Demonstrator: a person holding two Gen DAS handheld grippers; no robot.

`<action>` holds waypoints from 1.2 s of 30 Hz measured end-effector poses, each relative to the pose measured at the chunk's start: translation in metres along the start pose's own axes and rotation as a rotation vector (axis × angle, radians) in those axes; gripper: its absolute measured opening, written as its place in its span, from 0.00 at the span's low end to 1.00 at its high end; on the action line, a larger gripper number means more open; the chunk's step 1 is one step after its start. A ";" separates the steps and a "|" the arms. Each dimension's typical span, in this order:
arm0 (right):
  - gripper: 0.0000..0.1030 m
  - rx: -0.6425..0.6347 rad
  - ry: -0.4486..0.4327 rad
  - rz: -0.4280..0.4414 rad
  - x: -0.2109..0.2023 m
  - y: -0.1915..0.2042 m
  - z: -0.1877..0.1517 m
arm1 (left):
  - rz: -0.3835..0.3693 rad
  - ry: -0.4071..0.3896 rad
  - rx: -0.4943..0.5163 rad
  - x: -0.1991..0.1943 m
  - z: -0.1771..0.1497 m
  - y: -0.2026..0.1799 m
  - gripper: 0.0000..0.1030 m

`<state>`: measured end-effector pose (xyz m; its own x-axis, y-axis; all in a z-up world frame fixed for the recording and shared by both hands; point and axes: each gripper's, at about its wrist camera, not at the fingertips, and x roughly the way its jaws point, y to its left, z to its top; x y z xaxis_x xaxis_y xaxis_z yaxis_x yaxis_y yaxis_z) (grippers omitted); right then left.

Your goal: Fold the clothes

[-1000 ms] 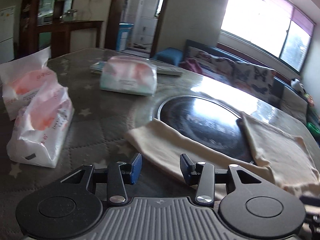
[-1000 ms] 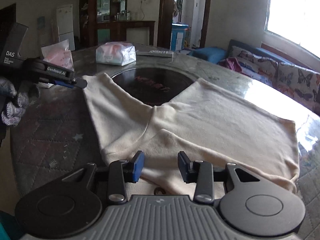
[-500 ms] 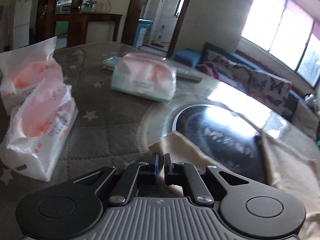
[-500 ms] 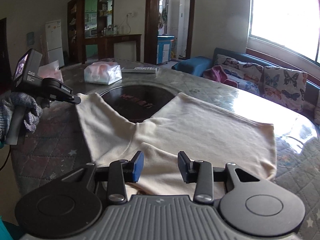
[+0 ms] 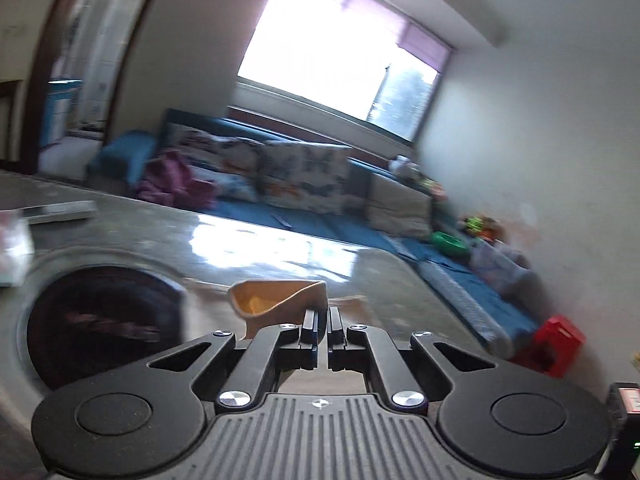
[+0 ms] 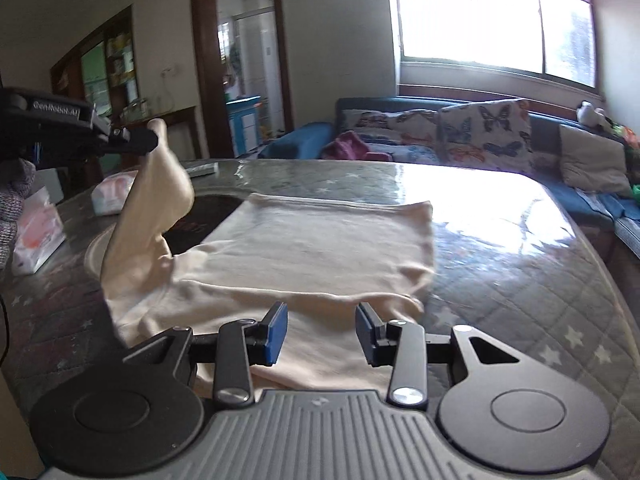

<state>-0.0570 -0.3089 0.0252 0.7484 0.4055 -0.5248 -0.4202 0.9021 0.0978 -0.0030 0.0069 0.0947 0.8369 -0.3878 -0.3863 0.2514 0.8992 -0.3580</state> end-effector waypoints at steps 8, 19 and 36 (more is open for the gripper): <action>0.37 0.127 -0.014 -0.069 -0.015 -0.041 -0.017 | -0.187 0.115 0.022 0.052 -0.029 -0.059 0.04; 0.37 0.173 -0.034 -0.084 -0.019 -0.054 -0.015 | -0.207 0.227 0.141 0.053 -0.062 -0.052 0.18; 0.12 0.084 0.067 -0.041 0.056 -0.027 -0.001 | 0.132 0.283 0.147 0.000 -0.093 0.057 0.29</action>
<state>-0.0046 -0.3105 -0.0073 0.7271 0.3598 -0.5846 -0.3431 0.9281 0.1445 -0.0335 0.0394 -0.0044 0.7041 -0.2887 -0.6487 0.2347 0.9569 -0.1710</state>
